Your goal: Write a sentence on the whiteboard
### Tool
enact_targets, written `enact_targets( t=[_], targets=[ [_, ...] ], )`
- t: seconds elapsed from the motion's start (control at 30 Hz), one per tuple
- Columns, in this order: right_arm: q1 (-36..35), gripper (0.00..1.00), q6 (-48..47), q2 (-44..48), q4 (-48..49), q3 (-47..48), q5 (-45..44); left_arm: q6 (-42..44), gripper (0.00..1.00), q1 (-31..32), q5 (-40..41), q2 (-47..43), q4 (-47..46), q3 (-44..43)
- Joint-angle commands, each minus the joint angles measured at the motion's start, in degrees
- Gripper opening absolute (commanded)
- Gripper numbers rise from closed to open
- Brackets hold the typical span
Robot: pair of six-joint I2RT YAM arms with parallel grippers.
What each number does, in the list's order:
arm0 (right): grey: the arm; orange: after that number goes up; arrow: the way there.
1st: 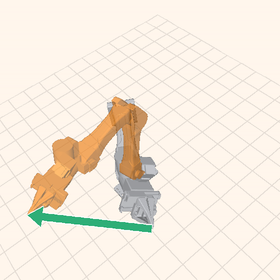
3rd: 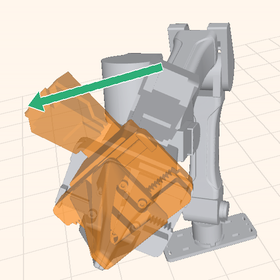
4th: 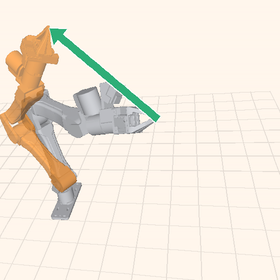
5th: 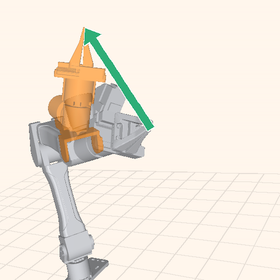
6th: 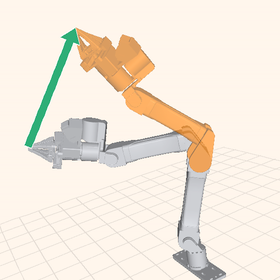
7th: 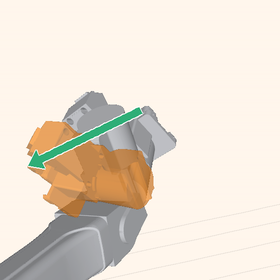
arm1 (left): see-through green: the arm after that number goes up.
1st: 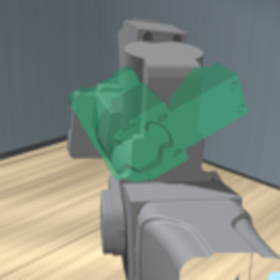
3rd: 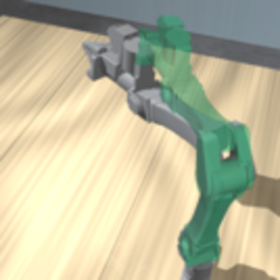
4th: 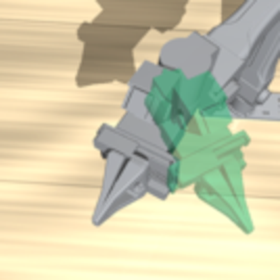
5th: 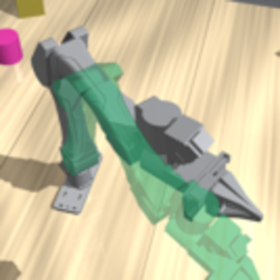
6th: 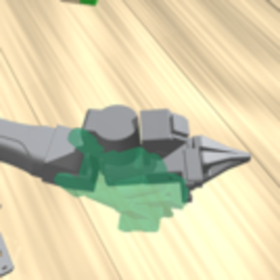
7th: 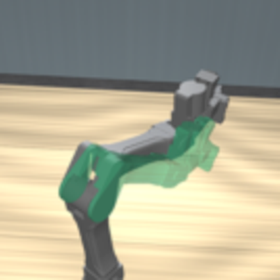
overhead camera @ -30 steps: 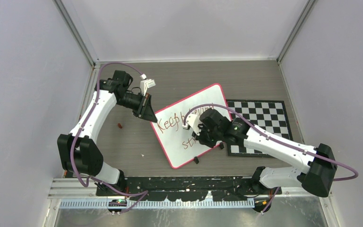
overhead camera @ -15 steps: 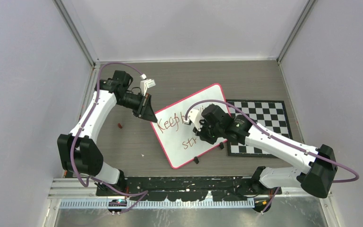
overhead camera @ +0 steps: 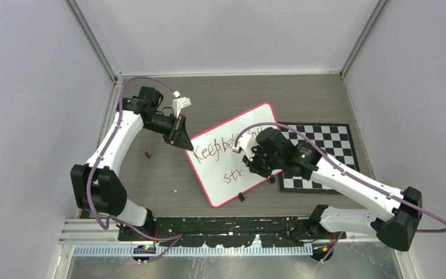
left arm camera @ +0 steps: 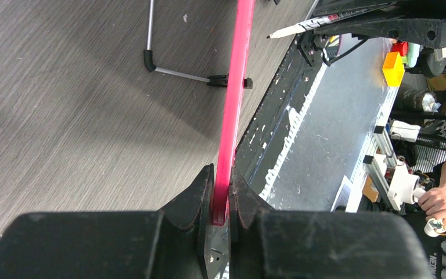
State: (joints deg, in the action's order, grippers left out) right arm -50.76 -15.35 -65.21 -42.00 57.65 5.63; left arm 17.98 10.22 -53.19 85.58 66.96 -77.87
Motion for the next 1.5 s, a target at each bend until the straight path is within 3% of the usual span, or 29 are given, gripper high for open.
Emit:
enact_targets(
  t=[0.0, 0.73, 1.13, 1.47],
  targets=[
    [0.2, 0.0, 0.0, 0.8, 1.8, 0.4, -2.1, -0.2, 0.0, 0.6, 3.3, 1.4, -0.3, -0.1],
    [0.3, 0.0, 0.8, -3.8, 5.3, 0.7, -3.8, 0.2, 0.0, 0.7, 3.2, 0.9, -0.4, 0.5],
    [0.3, 0.0, 0.4, -1.8, 4.0, -2.0, -3.4, 0.2, 0.0, 0.6, 3.3, 1.2, -0.6, 0.6],
    [1.1, 0.0, -0.3, 0.0, 3.4, -1.6, -8.1, 0.2, 0.0, 0.6, 3.4, 1.1, -0.5, 0.9]
  ],
)
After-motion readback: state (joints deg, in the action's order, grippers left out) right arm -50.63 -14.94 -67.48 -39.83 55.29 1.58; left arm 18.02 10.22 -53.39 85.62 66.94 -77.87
